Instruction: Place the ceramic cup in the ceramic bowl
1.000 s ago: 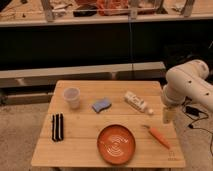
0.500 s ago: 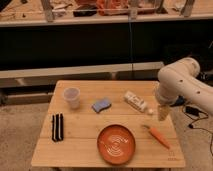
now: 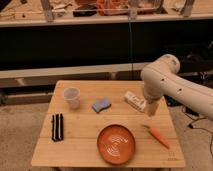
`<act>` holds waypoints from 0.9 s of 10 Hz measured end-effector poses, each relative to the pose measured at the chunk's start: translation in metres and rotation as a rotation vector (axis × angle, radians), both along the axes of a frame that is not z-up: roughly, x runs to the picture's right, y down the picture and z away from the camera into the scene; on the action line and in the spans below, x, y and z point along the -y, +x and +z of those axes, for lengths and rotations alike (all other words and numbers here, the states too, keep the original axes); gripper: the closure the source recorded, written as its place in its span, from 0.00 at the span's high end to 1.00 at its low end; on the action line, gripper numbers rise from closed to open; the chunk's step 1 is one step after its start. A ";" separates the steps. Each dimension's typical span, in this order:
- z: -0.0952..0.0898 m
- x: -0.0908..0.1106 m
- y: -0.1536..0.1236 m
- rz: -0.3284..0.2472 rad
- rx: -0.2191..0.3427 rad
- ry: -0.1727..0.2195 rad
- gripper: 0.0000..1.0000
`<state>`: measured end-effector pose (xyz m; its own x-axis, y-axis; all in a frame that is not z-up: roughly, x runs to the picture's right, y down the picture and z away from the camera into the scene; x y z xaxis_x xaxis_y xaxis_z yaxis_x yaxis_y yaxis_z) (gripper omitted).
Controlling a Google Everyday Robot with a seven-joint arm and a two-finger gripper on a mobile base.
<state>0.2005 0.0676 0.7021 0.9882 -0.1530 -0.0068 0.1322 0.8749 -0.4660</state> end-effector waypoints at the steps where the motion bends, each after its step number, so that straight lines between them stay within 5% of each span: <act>1: 0.002 0.006 -0.016 -0.027 0.010 0.014 0.80; 5: 0.015 0.031 -0.067 -0.131 0.054 0.071 0.80; 9: 0.022 0.043 -0.105 -0.164 0.110 0.106 0.80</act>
